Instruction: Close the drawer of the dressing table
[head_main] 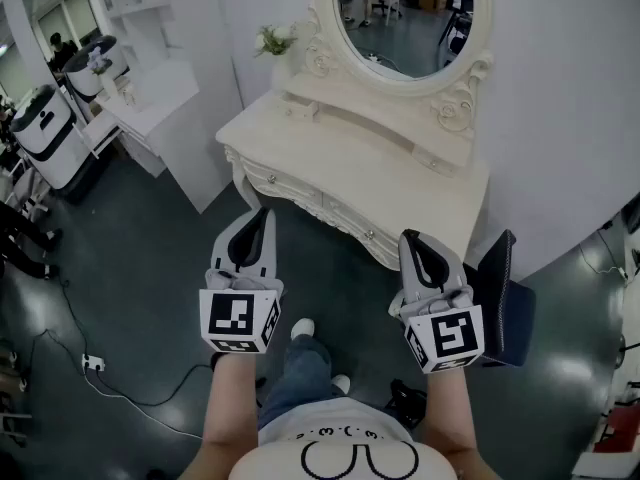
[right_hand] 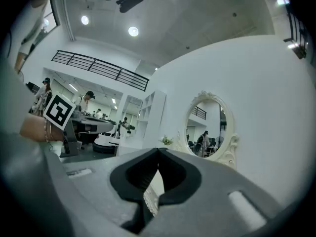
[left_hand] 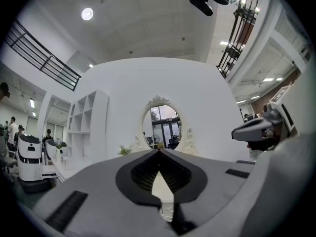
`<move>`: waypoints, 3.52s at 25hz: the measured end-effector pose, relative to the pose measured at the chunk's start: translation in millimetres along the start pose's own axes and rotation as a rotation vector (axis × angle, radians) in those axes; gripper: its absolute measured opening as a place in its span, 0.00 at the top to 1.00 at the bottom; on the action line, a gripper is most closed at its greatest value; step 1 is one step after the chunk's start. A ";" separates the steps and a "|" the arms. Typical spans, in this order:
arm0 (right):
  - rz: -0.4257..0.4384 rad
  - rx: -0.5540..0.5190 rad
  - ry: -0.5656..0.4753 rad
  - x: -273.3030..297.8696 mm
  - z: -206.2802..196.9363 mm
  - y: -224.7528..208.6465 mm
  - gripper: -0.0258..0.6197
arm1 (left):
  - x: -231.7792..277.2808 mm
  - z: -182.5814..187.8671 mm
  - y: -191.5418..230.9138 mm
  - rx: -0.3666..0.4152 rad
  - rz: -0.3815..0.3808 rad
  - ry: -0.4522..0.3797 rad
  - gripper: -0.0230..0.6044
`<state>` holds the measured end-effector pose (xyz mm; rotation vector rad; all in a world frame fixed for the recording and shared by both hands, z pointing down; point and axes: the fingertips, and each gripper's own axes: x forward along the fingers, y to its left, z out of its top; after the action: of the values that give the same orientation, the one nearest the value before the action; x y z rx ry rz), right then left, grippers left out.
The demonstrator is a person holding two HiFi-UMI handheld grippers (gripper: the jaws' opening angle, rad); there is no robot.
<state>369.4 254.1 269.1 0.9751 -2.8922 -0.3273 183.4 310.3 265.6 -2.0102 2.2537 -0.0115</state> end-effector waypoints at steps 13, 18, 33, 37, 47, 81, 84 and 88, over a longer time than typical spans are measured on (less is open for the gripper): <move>-0.019 0.056 0.000 99.1 -11.5 -16.8 0.96 | 80.0 -22.7 64.3 -0.008 -0.016 0.007 0.97; -0.051 0.056 0.017 159.4 -14.1 -23.2 0.96 | 132.5 -35.1 107.5 -0.017 -0.037 0.017 0.97; -0.138 0.066 0.108 266.3 -35.0 -25.4 0.96 | 235.9 -69.7 198.1 -0.112 -0.100 0.037 0.97; -0.133 0.077 0.127 283.3 -44.6 -29.3 0.96 | 248.6 -78.8 208.7 -0.136 -0.107 0.051 0.97; -0.112 0.134 0.137 348.3 -77.7 -55.1 0.96 | 309.8 -110.4 219.0 -0.113 -0.169 0.109 0.97; -0.189 0.260 0.266 499.1 -169.1 -155.5 0.96 | 509.2 -256.0 239.5 -0.103 -0.278 0.442 0.65; -0.219 0.267 0.286 499.7 -176.5 -153.4 0.96 | 513.2 -274.2 238.5 -0.076 -0.312 0.478 0.65; -0.264 0.274 0.329 499.6 -186.4 -147.8 0.96 | 519.9 -298.2 236.5 -0.057 -0.360 0.526 0.65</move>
<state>84.2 -196.2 417.7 1.3139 -2.5525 0.2071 -136.1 -199.3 496.7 -2.6658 2.1136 -0.5773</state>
